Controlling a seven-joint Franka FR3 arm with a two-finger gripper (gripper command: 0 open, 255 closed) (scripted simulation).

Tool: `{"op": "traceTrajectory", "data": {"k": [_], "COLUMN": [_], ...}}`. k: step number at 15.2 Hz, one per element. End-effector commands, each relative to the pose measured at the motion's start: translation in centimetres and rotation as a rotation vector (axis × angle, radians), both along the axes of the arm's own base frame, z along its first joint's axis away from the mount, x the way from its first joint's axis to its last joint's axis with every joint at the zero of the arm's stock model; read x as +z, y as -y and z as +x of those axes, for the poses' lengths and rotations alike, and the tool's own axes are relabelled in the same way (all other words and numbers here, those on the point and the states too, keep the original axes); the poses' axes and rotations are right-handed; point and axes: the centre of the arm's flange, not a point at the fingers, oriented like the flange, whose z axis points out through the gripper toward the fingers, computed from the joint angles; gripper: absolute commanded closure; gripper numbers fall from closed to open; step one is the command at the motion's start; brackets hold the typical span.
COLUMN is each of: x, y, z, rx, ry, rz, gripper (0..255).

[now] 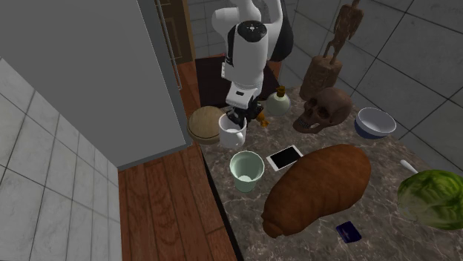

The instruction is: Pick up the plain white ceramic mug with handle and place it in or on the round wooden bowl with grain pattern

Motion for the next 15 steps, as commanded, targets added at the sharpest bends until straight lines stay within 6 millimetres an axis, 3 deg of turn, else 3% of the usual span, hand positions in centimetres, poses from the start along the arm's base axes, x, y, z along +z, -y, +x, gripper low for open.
{"op": "traceTrajectory", "data": {"k": [1, 4, 15], "x": [1.2, 2.4, 3.9], "y": [0.1, 0.1, 6.5], "z": [-0.1, -0.1, -13.0], "rx": [0.0, 0.0, 0.0], "ry": [0.0, 0.0, 0.0], "rz": [0.0, 0.0, 0.0], "gripper": [255, 255, 255]}}
